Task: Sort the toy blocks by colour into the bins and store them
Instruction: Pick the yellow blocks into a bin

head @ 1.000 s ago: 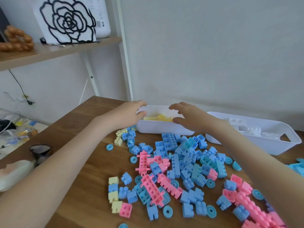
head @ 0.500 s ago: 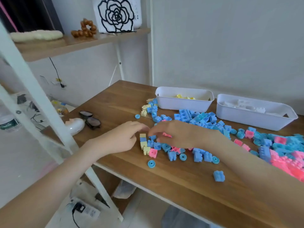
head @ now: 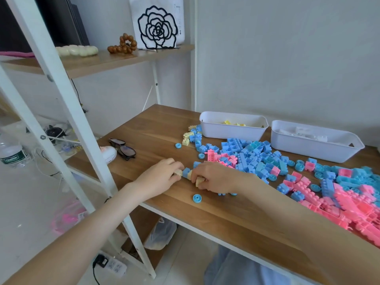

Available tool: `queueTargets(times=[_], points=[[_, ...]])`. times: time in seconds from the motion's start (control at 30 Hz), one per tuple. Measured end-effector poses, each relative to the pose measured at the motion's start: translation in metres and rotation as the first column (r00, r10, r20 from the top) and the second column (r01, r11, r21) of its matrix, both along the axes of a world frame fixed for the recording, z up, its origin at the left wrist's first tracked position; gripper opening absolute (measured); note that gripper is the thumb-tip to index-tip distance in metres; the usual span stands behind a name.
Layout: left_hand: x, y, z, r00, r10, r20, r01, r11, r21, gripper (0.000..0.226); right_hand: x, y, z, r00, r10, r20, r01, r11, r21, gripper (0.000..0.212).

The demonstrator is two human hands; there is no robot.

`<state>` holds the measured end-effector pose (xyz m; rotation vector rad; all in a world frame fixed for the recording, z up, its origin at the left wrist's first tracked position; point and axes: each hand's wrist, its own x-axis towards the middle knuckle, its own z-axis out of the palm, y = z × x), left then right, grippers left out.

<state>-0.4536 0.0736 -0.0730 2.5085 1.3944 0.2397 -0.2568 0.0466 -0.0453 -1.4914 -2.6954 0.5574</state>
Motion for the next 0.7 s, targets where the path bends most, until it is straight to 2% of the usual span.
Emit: queueTargets(times=[0.1,0.17,0.3,0.4,0.57,0.7], points=[[-0.002,-0.003,-0.004,0.999,0.03,0.036,-0.031,0.999,0.039,0.023,0.003,0.002,0.002,0.988,-0.053,-0.147,0.055,0.998,0.01,0.016],[-0.003,-0.002,-0.004,0.996,0.062,0.069,-0.066,0.996,0.057,0.02,0.003,0.006,0.003,0.981,-0.094,-0.169,0.099,0.995,0.021,0.008],[-0.006,0.0,-0.003,0.985,0.094,0.143,-0.105,0.992,0.073,0.019,-0.004,0.014,0.001,0.979,-0.172,-0.113,0.175,0.985,0.014,0.019],[-0.006,0.002,-0.003,0.98,0.046,0.194,-0.062,0.995,0.08,0.019,-0.015,0.019,-0.001,0.975,-0.203,-0.087,0.209,0.976,0.064,0.029],[0.0,0.006,-0.003,0.981,-0.042,0.188,0.034,0.998,0.046,0.014,-0.023,0.022,-0.005,0.987,-0.161,0.001,0.16,0.976,0.146,0.035],[0.004,0.007,-0.001,0.982,-0.057,0.178,0.056,0.998,0.008,0.014,-0.017,0.025,0.0,0.994,-0.109,0.016,0.108,0.992,0.063,0.032]])
